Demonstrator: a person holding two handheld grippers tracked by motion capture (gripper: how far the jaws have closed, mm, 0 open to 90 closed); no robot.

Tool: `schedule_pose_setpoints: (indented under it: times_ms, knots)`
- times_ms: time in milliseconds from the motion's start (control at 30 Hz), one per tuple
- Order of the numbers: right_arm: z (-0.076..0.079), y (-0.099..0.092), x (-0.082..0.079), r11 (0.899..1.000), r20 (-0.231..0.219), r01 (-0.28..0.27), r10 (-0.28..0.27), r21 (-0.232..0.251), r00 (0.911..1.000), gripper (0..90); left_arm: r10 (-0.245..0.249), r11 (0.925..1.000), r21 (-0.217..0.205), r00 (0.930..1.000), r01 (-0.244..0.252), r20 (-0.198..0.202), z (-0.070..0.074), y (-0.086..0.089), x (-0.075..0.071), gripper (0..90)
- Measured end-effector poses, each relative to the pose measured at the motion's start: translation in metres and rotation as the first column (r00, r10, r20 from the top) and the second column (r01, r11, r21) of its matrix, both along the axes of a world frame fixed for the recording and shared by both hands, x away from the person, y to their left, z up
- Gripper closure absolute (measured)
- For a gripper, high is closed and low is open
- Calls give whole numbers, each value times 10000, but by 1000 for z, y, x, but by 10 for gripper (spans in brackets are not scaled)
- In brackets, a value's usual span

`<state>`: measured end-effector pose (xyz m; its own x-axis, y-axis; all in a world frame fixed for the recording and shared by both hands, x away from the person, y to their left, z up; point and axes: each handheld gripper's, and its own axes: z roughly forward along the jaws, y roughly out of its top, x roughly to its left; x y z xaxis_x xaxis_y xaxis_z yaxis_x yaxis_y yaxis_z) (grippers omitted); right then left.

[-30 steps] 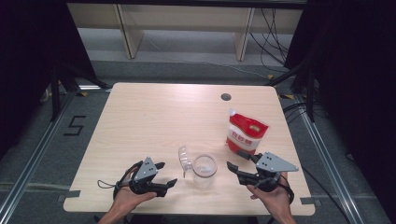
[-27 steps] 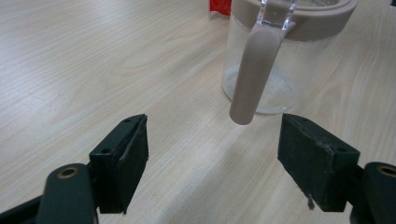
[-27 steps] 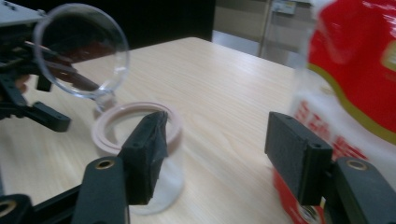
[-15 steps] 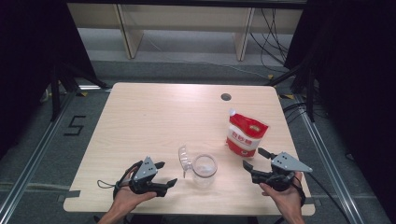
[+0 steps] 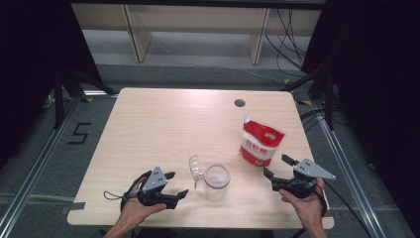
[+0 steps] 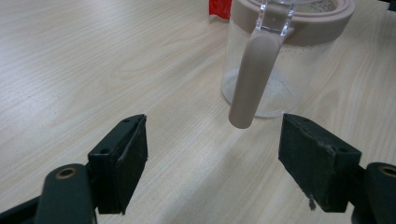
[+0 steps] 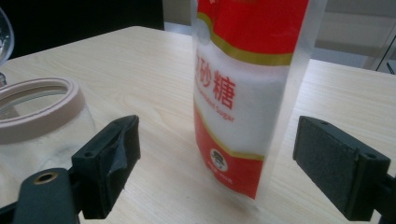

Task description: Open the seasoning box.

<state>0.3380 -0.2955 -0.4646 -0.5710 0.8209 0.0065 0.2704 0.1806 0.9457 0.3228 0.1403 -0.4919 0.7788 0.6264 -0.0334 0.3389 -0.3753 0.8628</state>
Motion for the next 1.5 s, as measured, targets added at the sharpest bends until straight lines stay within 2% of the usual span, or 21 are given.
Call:
schedule_pose_setpoints:
  times_ms: [33,67,167,200,233,367,467,533,700,767,833,867,1033,1067,1133,1233,1267,1300,1333,1367,1500]
  knots:
    - [-2,2,-1,9993,-345,93,-81,354,9994,157,-47,10000,-7,10000,47,35,0,0,1,238]
    - [-2,0,-1,9996,-343,167,-159,227,9993,158,31,10000,-68,10000,-31,-37,0,0,0,238]
    - [-6,-2,5,9999,-247,46,-43,126,9997,157,-2,9996,-279,10000,-1,-92,-1,-1,2,238]
    - [-7,-3,6,10000,-281,43,-42,35,9996,157,-28,9999,-107,10000,28,-52,0,-1,3,238]
    - [-9,-4,9,10000,-63,78,-78,-28,9999,157,-2,9998,-197,9999,0,-113,0,-2,2,238]
    - [-12,-5,14,9999,-151,-159,159,-25,9998,156,-48,9999,-158,10000,47,-48,0,-3,4,238]
    - [-13,-3,14,9999,-149,78,-79,-70,9999,158,-68,10000,34,9999,69,-90,1,-2,5,239]
    - [-13,-4,18,9994,-2,-105,105,-332,9999,158,15,9998,-219,9999,-18,-134,0,-4,4,239]
    - [-16,-3,25,9997,135,-230,231,-104,9996,159,-33,9997,-234,9999,30,-121,0,-3,5,239]
    - [-18,-1,27,9998,17,-53,54,-185,10000,162,55,9989,-459,9996,-68,-290,-1,-4,4,239]
    - [-19,-1,31,9997,-30,-109,108,-208,9999,162,-45,9995,-309,10000,43,-64,0,-3,5,239]
    - [-20,1,31,10000,-226,-48,46,-61,9997,162,4,9993,-368,9999,-10,-153,0,-3,5,239]
    - [-23,0,38,9999,-97,25,-26,-99,9999,163,-24,9996,-289,9999,21,-120,0,-3,6,239]
    - [-23,2,37,9998,-305,181,-179,62,9994,163,-69,9997,-234,9999,66,-133,0,-3,7,239]
    - [-24,1,39,9994,-397,291,-297,-159,9988,162,-32,9993,-368,9998,25,-185,-1,-4,6,239]
    - [-25,3,40,9998,-406,166,-171,-138,9990,162,45,9992,-393,9998,-53,-197,-1,-4,6,239]
    - [-25,3,42,9997,-324,-44,37,-227,9995,163,-86,10000,-37,9999,86,-84,0,-2,7,239]
    - [-25,4,42,9992,-303,63,-76,-406,9995,164,-24,9994,-359,9999,19,-140,-1,-4,6,239]
    - [-26,6,43,9994,-104,134,-138,-311,9999,166,-31,9996,-275,9999,27,-116,0,-3,6,239]
    - [-26,9,41,9995,-505,250,-258,-175,9984,166,-13,9998,-218,9999,11,-107,0,-3,6,238]
    - [-27,12,46,9997,-96,67,-69,-250,9999,175,35,9997,-255,9999,-38,-124,0,-3,6,238]
